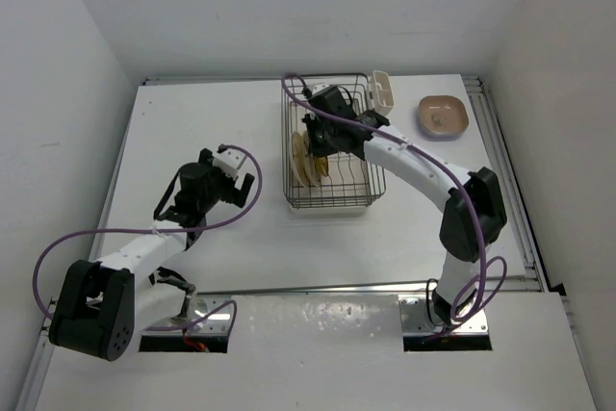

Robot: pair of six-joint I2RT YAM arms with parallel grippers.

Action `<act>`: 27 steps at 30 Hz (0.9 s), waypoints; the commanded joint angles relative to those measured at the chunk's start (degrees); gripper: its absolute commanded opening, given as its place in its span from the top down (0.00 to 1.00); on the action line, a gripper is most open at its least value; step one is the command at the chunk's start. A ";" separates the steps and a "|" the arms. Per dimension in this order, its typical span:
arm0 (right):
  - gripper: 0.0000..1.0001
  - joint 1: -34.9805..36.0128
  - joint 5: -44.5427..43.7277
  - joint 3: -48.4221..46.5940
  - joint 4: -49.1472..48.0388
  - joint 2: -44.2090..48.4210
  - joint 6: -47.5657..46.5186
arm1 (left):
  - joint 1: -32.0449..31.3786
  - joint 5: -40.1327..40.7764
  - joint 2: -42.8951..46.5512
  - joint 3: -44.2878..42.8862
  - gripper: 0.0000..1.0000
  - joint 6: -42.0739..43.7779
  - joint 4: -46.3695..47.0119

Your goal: Unload the plates from the dish rack

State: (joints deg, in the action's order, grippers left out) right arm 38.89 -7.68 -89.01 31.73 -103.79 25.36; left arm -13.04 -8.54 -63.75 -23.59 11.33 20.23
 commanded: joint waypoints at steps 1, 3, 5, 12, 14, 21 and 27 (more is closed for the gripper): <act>1.00 -0.22 -1.28 -3.45 0.18 3.41 1.79 | -0.15 -0.34 0.64 0.57 0.01 -0.43 2.09; 1.00 -1.18 -0.93 -3.89 0.97 4.38 3.80 | -0.15 -0.43 0.73 0.48 0.01 -0.43 2.36; 1.00 -1.98 -0.14 -4.41 1.93 5.17 5.21 | -0.06 -0.52 0.64 0.65 0.01 -0.26 2.45; 1.00 -5.05 4.16 -0.73 -2.80 12.45 5.22 | -0.15 -0.52 0.64 0.92 0.01 -0.26 2.62; 1.00 -6.72 6.53 0.59 -5.09 13.87 7.05 | -0.15 -0.52 0.55 0.92 0.01 -0.26 2.71; 1.00 -10.76 6.11 2.00 -5.45 19.05 8.04 | -0.15 -0.25 0.73 1.18 0.01 -0.26 3.15; 1.00 -14.02 -4.51 1.48 -0.89 24.50 -3.90 | -0.06 0.27 0.99 1.27 0.01 -0.52 3.33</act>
State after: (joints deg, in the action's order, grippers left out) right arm 26.30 -5.80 -86.78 30.48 -83.24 27.88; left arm -13.04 -8.51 -63.75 -22.96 11.33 20.73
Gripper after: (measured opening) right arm 0.053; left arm 0.989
